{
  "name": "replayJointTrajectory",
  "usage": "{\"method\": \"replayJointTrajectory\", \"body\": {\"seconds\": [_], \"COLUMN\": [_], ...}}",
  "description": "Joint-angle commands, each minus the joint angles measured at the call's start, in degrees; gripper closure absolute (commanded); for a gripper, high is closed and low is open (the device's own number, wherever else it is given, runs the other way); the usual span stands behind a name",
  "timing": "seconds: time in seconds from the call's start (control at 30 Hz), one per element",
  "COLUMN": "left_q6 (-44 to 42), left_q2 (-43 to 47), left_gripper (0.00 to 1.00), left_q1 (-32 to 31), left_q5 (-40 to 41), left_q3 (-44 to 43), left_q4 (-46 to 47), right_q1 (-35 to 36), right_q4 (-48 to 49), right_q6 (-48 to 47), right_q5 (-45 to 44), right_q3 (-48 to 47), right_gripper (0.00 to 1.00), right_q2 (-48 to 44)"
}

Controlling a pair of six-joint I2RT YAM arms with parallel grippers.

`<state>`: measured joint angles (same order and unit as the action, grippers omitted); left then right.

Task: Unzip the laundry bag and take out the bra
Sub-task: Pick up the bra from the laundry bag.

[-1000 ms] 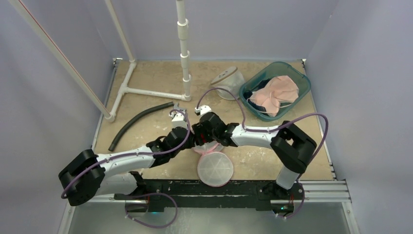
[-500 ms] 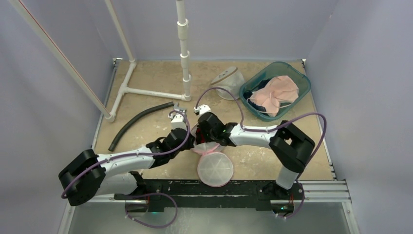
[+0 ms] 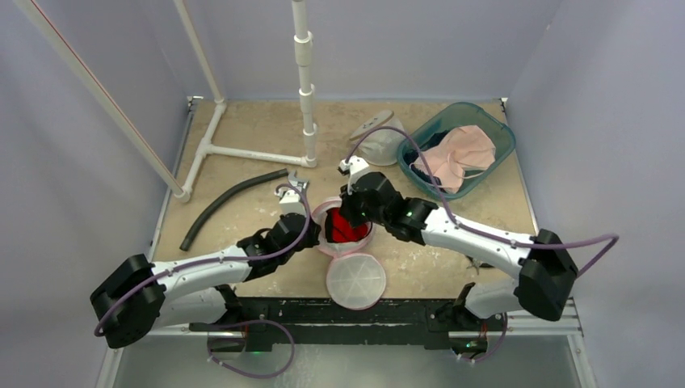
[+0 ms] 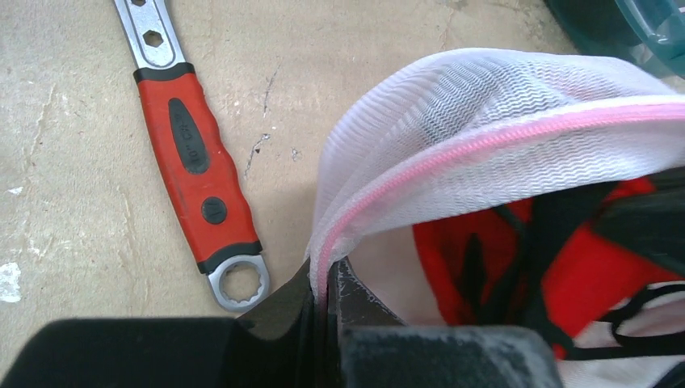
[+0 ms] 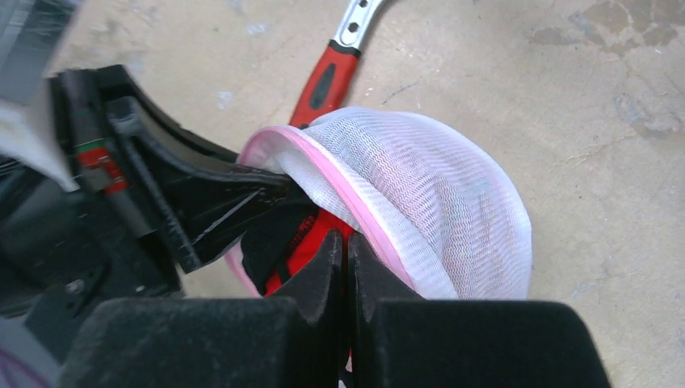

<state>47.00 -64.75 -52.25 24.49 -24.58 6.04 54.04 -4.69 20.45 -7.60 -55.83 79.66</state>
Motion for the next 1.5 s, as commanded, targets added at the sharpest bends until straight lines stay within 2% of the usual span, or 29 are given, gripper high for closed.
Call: {"method": "replayJointTrajectory", "body": {"seconds": [0.0, 0.1, 0.2, 0.33, 0.63, 0.9, 1.07, 1.47], "left_q6": [0.7, 0.8, 0.9, 0.4, 0.2, 0.1, -0.2, -0.1], "left_q2": [1.5, 1.6, 2.2, 2.0, -1.4, -4.1, -6.5, -7.7], "left_gripper": [1.0, 1.0, 1.0, 1.0, 1.0, 1.0, 1.0, 1.0], "left_q1": [0.1, 0.1, 0.1, 0.1, 0.1, 0.1, 0.1, 0.1], "left_q5": [1.2, 1.3, 1.4, 1.7, 2.1, 1.4, 1.4, 1.6], "left_q3": [0.4, -0.1, -0.9, -2.3, -3.7, -3.5, -4.2, -3.7], "left_q4": [-0.2, -0.7, -0.9, -0.7, 1.4, 3.9, 4.0, 3.9], "right_q1": [-2.6, -5.2, -8.4, -11.3, -17.6, -19.6, -21.0, -22.8], "right_q4": [-1.0, -1.3, -3.3, -1.5, 9.9, 17.6, 22.3, 29.8], "right_q6": [1.4, 0.4, -2.9, -4.1, 3.6, 10.2, 14.8, 21.7], "right_q5": [5.2, 9.5, 16.4, 27.1, 43.4, 55.4, 59.9, 60.4], "right_q3": [0.1, 0.4, 0.6, 3.3, 9.1, 9.8, 9.7, 8.2], "right_gripper": [1.0, 1.0, 1.0, 1.0, 1.0, 1.0, 1.0, 1.0], "right_q2": [-5.9, -9.2, -10.9, -13.6, -17.3, -17.4, -18.2, -22.5]}}
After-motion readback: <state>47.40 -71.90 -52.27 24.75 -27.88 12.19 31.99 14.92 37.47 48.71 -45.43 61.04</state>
